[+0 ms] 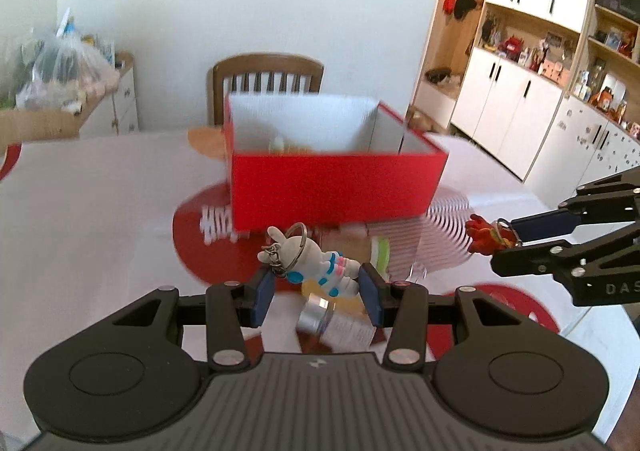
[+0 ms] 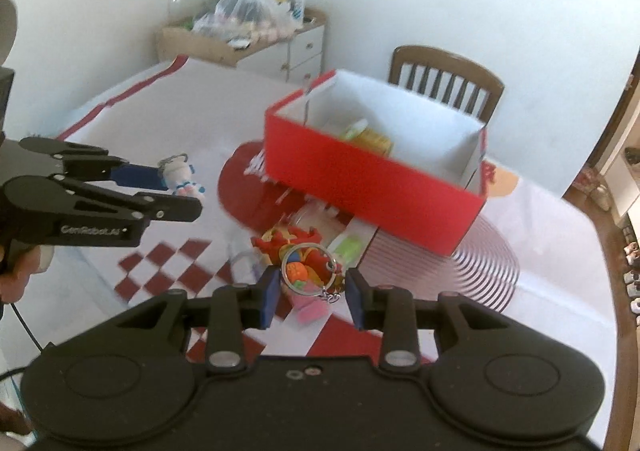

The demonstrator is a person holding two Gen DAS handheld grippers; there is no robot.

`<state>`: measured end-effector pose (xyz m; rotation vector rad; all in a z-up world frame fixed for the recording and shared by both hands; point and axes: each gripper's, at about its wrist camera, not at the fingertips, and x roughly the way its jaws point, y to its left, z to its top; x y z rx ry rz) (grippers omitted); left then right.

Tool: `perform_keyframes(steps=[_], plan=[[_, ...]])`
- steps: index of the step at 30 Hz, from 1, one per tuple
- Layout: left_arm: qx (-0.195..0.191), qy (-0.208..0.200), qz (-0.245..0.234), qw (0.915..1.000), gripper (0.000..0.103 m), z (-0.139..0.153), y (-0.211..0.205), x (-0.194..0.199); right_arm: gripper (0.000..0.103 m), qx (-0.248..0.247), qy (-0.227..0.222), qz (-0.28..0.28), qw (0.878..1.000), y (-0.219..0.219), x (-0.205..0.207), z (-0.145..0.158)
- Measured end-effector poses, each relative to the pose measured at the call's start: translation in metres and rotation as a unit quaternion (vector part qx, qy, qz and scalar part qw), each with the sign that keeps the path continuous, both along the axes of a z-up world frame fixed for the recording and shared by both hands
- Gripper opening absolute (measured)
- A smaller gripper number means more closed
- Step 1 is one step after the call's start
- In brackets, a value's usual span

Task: Organize rigid objects
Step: 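Carry the astronaut and horse keychains into the red box with both tools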

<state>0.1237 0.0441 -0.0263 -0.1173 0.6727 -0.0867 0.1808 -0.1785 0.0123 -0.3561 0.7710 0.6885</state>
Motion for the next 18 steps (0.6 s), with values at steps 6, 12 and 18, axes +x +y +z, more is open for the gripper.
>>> perform_keyframes(steps=[6,12,18], plan=[[-0.009,-0.020,-0.003,0.9998,0.045,0.031,-0.004,0.021,0.032,0.010,-0.020,-0.011,1.000,-0.001,0.026,0.022],[0.006,-0.031,-0.005,0.9995,0.045,0.047,-0.009,0.053,0.012,0.012,-0.030,-0.016,0.999,0.003,0.056,0.031],[0.015,-0.030,0.007,0.9994,0.045,0.045,-0.006,0.080,0.002,0.019,-0.016,-0.024,0.999,0.004,0.090,0.024]])
